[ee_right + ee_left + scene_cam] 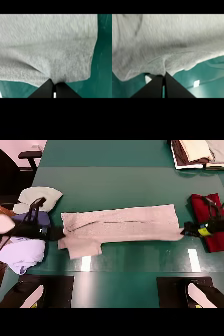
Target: Fold the shirts.
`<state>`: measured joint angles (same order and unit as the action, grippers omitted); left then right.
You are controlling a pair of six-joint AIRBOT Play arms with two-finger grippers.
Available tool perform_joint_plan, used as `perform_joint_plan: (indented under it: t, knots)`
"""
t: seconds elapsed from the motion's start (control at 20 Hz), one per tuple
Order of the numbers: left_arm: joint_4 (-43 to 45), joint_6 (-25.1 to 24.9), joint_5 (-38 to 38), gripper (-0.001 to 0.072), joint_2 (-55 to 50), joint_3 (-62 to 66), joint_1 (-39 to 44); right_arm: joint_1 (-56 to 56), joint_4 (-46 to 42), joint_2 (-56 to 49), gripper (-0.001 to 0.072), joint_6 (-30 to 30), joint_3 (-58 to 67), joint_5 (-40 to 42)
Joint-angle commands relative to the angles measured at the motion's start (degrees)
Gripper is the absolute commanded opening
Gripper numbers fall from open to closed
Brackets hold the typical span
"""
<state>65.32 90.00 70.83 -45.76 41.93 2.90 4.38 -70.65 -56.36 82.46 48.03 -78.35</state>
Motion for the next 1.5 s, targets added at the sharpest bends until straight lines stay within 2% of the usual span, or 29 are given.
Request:
perform_joint_plan:
  t: [0.0,0.1,0.25,0.45,0.5,0.55,0.6,0.7,0.8,0.95,1.0,1.05,1.25,1.4,1.45]
  knots:
    - [0.26,-5.44,-7.32,0.0021,-15.50,8.66,-0.02,-1.92,0.68,-9.64,0.0011,0.20,9.14,3.91]
    - [0.26,-7.65,-10.03,0.0021,-22.93,13.03,-0.02,-4.22,0.66,-16.68,0.0012,0.20,14.78,5.11]
    - [0.24,-7.91,-13.79,0.0021,-30.51,17.75,-0.02,-6.23,0.74,-25.64,0.0012,0.20,21.81,5.90]
    - [0.20,-7.82,-18.69,0.0023,-32.39,19.65,-0.02,-5.27,5.25,-33.46,0.0013,0.17,29.27,5.05]
    - [0.20,-7.63,-18.67,0.0066,-32.24,20.00,-0.02,-5.11,6.93,-34.56,0.0035,-0.15,30.71,5.09]
    - [0.20,-7.48,-18.23,0.0352,-32.28,20.52,-0.02,-4.59,8.17,-35.30,0.0274,-1.20,32.04,5.09]
    - [0.15,-7.17,-17.57,0.0581,-32.26,21.22,-0.02,-3.87,8.81,-35.71,0.0493,-2.01,33.18,4.59]
    - [0.26,-6.99,-13.79,0.0478,-32.26,23.65,-0.02,-2.23,9.64,-35.32,0.0515,-5.20,33.86,2.64]
    - [0.07,-7.06,-10.21,0.0477,-32.26,25.92,-0.02,1.09,9.57,-34.16,0.0515,-8.04,32.13,0.24]
    - [-3.02,-7.04,-9.57,0.0473,-32.35,26.27,0.00,8.79,9.70,-32.89,0.0515,-8.61,26.93,0.35]
    - [-4.46,-7.15,-10.10,0.0197,-32.35,26.27,0.13,10.82,9.75,-33.22,0.0515,-8.63,25.51,0.35]
    - [-5.01,-7.87,-11.06,0.0029,-32.35,26.25,0.74,12.81,9.90,-33.99,0.0515,-9.22,24.24,0.20]
    - [-5.05,-7.39,-17.22,0.0022,-32.54,26.25,6.56,14.56,17.38,-39.26,0.0515,-12.66,23.06,-0.83]
    - [-5.14,-3.06,-20.11,0.0021,-34.62,26.27,11.50,11.06,18.64,-42.49,0.0508,-12.70,23.06,0.94]
    - [-5.49,-1.49,-20.85,0.0021,-35.91,26.27,13.05,9.84,18.67,-43.21,0.0448,-12.79,23.06,1.42]
